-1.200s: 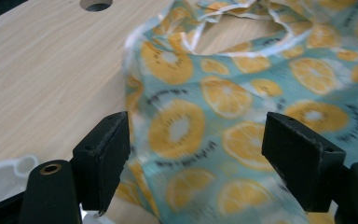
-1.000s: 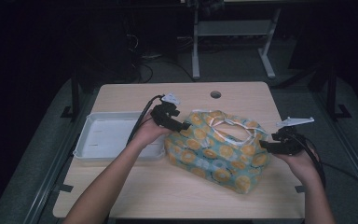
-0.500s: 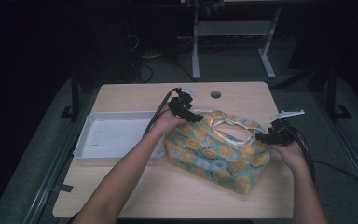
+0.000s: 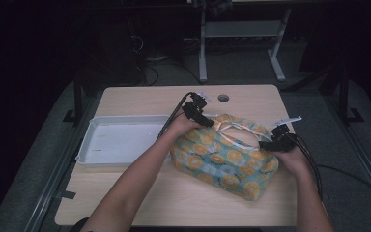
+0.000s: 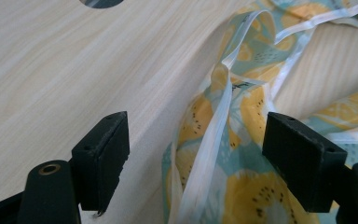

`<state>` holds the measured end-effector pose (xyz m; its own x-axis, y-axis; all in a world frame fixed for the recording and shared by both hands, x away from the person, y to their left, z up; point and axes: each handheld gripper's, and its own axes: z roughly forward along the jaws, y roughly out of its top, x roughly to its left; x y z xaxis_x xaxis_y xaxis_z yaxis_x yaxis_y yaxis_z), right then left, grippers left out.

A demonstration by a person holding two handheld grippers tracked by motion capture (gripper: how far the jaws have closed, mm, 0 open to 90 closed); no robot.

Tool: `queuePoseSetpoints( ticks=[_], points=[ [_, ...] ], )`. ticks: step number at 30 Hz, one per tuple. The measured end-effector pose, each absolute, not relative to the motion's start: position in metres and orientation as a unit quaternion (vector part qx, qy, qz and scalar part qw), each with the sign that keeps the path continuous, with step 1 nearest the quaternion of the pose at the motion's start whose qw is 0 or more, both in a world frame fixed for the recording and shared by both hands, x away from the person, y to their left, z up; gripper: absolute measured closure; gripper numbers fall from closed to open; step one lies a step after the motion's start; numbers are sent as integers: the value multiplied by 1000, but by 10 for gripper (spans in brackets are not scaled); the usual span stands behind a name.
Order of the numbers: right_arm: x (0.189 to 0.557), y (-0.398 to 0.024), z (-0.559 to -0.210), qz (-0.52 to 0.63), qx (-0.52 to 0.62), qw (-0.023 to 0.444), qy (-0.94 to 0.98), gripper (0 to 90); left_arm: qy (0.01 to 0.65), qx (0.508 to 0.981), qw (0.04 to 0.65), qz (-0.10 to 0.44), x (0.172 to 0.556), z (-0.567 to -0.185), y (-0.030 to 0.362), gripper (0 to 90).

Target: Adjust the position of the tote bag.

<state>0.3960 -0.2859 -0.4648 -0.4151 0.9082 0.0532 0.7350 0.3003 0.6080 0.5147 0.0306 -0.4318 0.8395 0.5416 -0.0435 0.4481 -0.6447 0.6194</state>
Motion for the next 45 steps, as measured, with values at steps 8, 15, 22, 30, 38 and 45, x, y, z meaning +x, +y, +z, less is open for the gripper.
queuePoseSetpoints(
  ticks=[8,15,22,30,38,45],
  points=[
    [395,-284,-463,276,515,155,797,580,267,911,307,58,519,-439,19,226],
    [393,-282,-462,278,513,153,798,654,269,918,286,54,520,-455,7,217],
    [393,-282,-462,277,514,150,798,700,263,921,282,52,521,-458,7,291],
    [392,-279,-461,280,509,140,802,849,227,932,278,45,514,-454,1,735],
    [393,-279,-460,277,509,134,804,893,228,933,279,27,514,-453,3,895],
    [392,-285,-453,290,516,137,794,894,241,919,312,14,514,-440,11,896]
  ],
)
